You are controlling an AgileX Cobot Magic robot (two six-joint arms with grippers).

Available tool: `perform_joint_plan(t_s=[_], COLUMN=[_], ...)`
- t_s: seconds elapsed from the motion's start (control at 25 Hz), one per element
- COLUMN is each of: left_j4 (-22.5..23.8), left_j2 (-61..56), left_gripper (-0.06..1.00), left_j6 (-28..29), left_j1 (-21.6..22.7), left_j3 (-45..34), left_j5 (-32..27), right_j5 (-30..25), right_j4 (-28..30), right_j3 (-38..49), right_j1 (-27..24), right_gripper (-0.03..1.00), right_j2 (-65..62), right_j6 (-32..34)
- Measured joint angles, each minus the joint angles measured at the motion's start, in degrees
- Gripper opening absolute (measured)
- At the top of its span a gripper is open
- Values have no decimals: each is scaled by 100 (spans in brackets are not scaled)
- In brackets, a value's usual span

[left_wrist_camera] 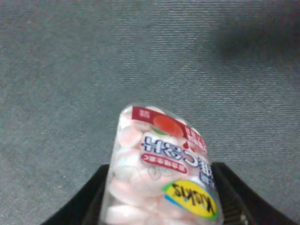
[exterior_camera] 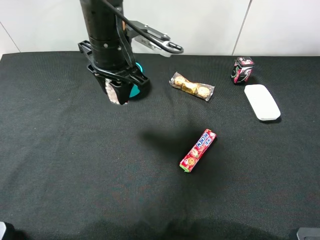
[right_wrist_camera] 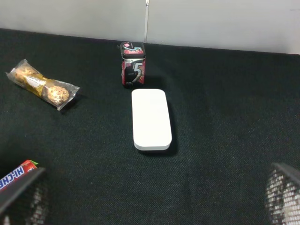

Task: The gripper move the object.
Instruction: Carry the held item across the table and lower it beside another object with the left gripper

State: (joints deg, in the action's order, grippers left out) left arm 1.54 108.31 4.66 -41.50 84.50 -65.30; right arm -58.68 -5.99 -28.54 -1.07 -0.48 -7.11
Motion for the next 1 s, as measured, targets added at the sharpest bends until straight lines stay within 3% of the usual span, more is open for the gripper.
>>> perform_joint_plan(t_s=[0.44, 1.0], left_j4=[-17, -17], left_j2=[10, 92], left_gripper=[50, 50], left_j6=[44, 230], left_j1=[-589, -1222], left_j3=[579, 737], left_j5=[106, 493], right_j5=[0, 0], right_j4=[0, 0], right_j3=[0, 0], right_j1=[0, 0], right_gripper=[69, 69], right_j2=[0, 0], right_j6=[0, 0])
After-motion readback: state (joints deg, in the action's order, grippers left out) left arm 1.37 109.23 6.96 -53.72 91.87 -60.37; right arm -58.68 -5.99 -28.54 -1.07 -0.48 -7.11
